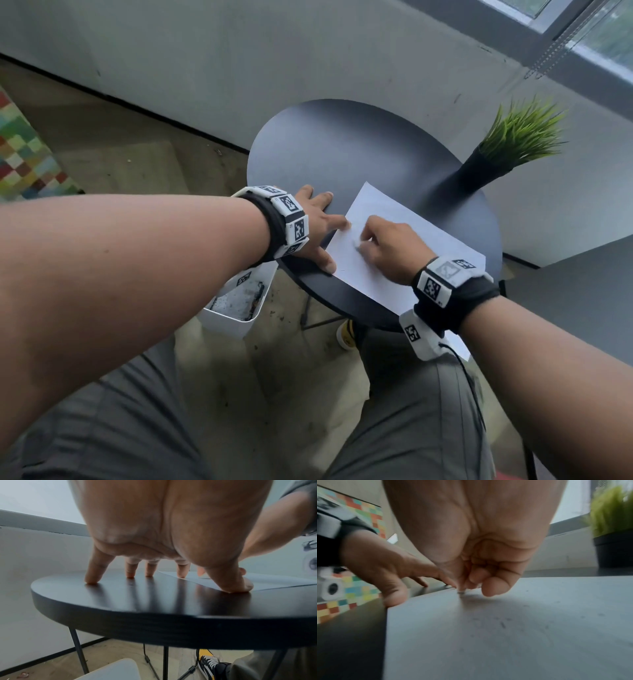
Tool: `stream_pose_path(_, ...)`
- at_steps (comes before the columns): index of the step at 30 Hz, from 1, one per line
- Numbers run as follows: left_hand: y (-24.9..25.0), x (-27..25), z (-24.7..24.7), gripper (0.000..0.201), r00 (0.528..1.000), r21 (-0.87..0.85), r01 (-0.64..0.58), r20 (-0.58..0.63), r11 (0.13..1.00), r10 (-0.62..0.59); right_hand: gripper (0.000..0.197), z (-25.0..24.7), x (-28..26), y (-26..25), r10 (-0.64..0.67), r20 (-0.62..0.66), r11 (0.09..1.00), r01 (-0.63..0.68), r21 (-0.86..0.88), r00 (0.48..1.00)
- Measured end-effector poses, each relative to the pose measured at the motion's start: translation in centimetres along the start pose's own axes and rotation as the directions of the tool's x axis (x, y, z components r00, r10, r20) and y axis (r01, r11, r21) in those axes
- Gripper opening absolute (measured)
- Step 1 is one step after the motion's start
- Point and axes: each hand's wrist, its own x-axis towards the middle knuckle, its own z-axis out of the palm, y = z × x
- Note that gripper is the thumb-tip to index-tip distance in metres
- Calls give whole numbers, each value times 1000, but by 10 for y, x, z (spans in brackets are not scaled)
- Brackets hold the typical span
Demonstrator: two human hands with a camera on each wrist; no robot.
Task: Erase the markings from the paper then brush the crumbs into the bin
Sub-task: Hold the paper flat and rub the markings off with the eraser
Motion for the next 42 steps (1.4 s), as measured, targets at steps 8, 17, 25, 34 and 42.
stream_pose_path(8,1,-1,-3,92,1000,22,-20,0,1000,20,11,3,-9,-9,-227,67,973,230,-34,971)
stream_pose_path(17,1,-3,-4,93,1000,35,-22,15,999,22,9,8,-16,-16,-348,63,935,351,-42,935)
stream_pose_path(25,0,-2,-4,93,1000,25,-12,28,1000,11,15,12,-22,-16,-275,51,959,278,-59,960)
stream_pose_path(34,4,3,-19,97,994,65,-2,108,998,-5,21,-4,-8,21,169,15,985,-169,40,986)
stream_pose_path(42,23,-2,9,101,1000,-64,-3,1,998,3,27,-3,-6,22,334,71,912,-342,227,940)
